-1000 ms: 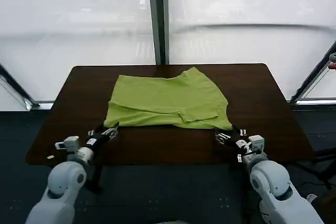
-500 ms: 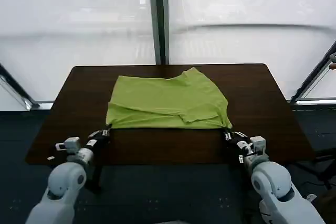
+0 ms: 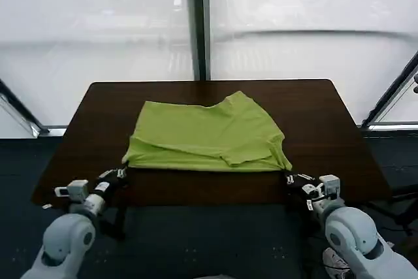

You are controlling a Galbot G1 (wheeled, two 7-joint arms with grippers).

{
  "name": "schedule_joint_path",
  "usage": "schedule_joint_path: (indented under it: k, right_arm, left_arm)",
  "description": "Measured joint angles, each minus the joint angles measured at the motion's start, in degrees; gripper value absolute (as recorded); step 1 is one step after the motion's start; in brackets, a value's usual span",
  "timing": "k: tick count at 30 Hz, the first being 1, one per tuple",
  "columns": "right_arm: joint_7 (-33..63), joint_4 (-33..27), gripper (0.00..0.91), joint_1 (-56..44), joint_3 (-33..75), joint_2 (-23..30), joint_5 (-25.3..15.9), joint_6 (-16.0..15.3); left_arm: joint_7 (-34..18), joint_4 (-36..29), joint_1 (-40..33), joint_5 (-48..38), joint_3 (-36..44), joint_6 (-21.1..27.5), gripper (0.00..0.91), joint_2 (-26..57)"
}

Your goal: Fold and organize the clothes.

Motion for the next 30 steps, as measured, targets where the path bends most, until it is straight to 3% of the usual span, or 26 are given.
schedule_joint_path:
  k: [8,14,19,24,30]
  right_arm:
    - [0.0,3.4,0.878,-1.2,2.6,-1.5,2.3,0.0]
    - [-0.8,2.1,0.878,3.6,3.8,-3.0,5.9,1.3]
    - [-1.2,-3.4,0.878,14.0,1.0,-2.2,6.9,1.4]
    - [-1.0,-10.0,0.878,26.4,-4.9,0.1,7.0,-1.4]
    - [0.3,-19.9,0.878,40.8,-13.8,4.2,6.8,-5.4]
  left_arm:
    - [-0.4,-1.7,2.1,0.4,-0.9,0.1,0.878,-0.7]
    - [-1.5,-3.4,3.7,0.7,-1.9,2.8,0.878,-0.9]
    - [-1.6,-4.3,3.9,0.0,-4.3,5.3,0.878,0.1]
    - [-2.4,-3.6,0.6,-5.1,-6.8,4.4,0.878,1.8]
    - [-5.7,-0.7,-8.7,-11.7,-4.9,5.2,0.878,4.9]
